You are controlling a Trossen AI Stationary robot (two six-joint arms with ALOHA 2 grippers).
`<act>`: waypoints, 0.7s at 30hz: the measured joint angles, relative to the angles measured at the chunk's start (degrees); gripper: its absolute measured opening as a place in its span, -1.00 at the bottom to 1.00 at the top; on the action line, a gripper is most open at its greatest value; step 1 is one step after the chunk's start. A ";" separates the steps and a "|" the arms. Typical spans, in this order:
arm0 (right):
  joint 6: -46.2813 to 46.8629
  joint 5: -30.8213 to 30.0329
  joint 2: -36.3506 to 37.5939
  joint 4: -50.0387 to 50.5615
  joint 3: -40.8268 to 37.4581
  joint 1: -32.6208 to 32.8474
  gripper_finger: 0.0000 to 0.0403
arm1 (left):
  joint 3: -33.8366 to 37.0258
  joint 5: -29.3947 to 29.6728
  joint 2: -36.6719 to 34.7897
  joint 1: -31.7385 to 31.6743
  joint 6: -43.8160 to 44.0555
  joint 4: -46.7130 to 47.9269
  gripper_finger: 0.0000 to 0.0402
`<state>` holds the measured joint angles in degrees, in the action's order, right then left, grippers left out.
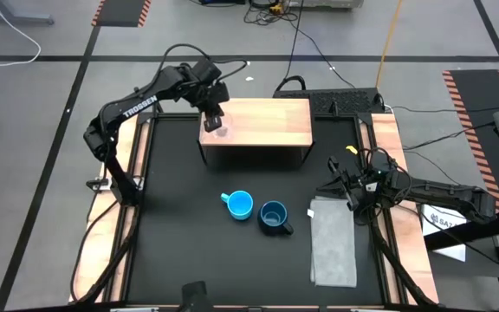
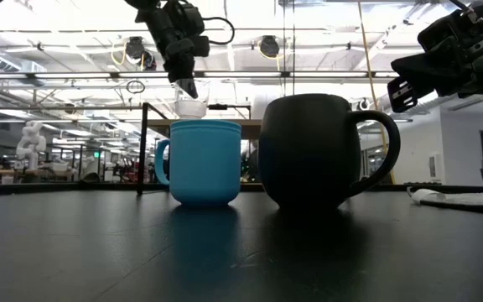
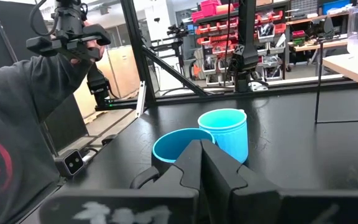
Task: Stack small to large cups/mugs on shelf
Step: Put the transparent mug on the shelf
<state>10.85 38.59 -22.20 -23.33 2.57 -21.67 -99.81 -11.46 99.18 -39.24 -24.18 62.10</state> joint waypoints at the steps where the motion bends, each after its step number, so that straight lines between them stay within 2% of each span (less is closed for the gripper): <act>1: 0.00 0.00 0.00 -0.02 0.00 0.00 -1.00 | 0.00 0.00 0.00 -0.02 0.42 0.10 -1.00; 9: 0.00 0.00 0.00 -0.02 0.00 0.00 -1.00 | 0.00 -1.04 0.00 -0.47 3.82 0.83 -0.99; 21: 0.00 0.02 0.01 0.00 0.01 0.02 -1.00 | 0.00 -1.09 0.00 -0.59 4.28 0.90 -0.98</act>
<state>10.85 38.61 -22.19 -23.33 2.57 -21.65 -99.81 -12.56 99.18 -39.83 -19.90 63.00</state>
